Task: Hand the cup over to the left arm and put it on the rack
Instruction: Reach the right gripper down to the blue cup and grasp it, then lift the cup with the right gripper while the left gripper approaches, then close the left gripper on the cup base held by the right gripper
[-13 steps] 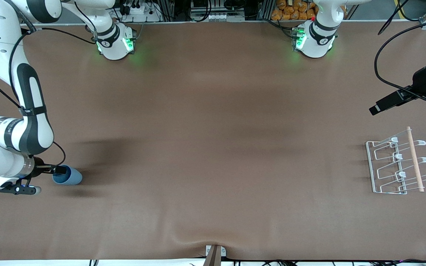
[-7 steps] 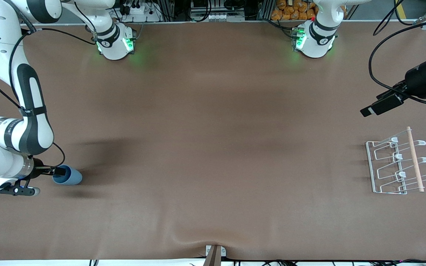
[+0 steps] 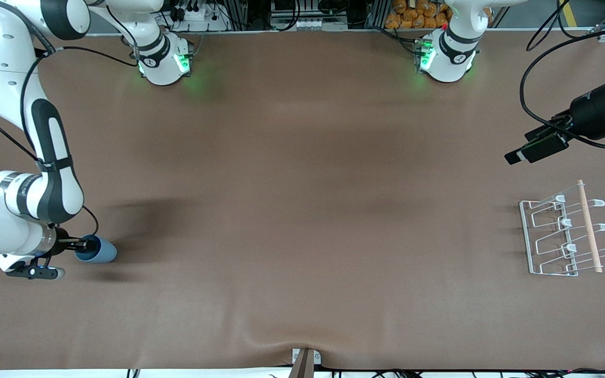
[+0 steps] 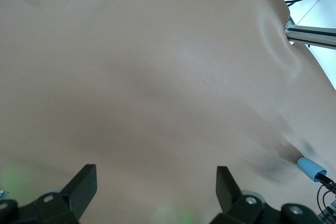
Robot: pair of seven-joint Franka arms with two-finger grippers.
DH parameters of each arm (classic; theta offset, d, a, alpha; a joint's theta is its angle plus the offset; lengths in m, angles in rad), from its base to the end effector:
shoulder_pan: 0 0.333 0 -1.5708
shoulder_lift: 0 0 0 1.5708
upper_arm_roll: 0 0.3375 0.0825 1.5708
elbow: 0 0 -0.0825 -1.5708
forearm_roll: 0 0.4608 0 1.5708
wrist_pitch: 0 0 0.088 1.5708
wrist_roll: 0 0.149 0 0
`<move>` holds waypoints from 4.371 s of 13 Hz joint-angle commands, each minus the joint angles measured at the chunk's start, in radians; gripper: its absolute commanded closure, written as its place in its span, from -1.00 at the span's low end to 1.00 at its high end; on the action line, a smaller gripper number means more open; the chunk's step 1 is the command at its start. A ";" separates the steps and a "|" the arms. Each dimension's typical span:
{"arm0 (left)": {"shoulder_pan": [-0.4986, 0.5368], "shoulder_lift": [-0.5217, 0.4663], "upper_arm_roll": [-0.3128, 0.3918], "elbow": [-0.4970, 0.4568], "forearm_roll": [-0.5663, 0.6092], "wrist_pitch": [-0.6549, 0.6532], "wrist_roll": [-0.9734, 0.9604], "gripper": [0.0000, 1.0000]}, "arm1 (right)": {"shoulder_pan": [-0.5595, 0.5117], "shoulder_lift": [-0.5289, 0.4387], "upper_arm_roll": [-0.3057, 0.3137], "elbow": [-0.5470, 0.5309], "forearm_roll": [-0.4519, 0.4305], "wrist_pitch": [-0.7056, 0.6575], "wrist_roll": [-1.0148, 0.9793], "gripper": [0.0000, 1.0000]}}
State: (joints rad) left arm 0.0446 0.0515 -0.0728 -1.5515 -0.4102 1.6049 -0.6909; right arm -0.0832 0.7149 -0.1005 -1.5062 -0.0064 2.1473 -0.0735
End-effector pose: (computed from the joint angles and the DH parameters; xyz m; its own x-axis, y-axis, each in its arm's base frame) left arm 0.6498 -0.0755 0.5970 0.7788 0.5722 -0.2568 0.6272 -0.7148 0.3093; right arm 0.7658 -0.1345 0.1677 0.9933 -0.0865 -0.0763 -0.0816 -0.9945 0.0654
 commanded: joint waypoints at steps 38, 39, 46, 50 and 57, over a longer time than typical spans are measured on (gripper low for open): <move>-0.135 0.195 -0.016 0.146 -0.450 0.009 -0.713 -1.00 | 0.361 -0.215 0.309 0.193 0.618 -0.288 0.676 1.00; -0.161 0.203 -0.015 0.148 -0.450 0.030 -0.734 -1.00 | 0.379 -0.216 0.309 0.196 0.649 -0.284 0.702 1.00; -0.297 0.246 -0.015 0.148 -0.450 0.142 -0.867 -1.00 | 0.496 -0.224 0.309 0.202 0.818 0.021 0.902 1.00; -0.304 0.266 -0.015 0.148 -0.450 0.158 -0.883 -1.00 | 0.523 -0.255 0.309 0.202 0.832 0.025 0.948 1.00; -0.331 0.288 -0.012 0.159 -0.447 0.188 -0.883 -1.00 | 0.548 -0.270 0.309 0.202 0.850 0.023 0.985 1.00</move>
State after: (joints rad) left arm -0.2674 0.3226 -0.0866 -1.4262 -0.8479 1.7812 -1.5539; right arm 0.4549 0.4637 0.2160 -1.2923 0.8192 2.1673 0.8956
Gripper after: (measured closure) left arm 0.000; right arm 0.943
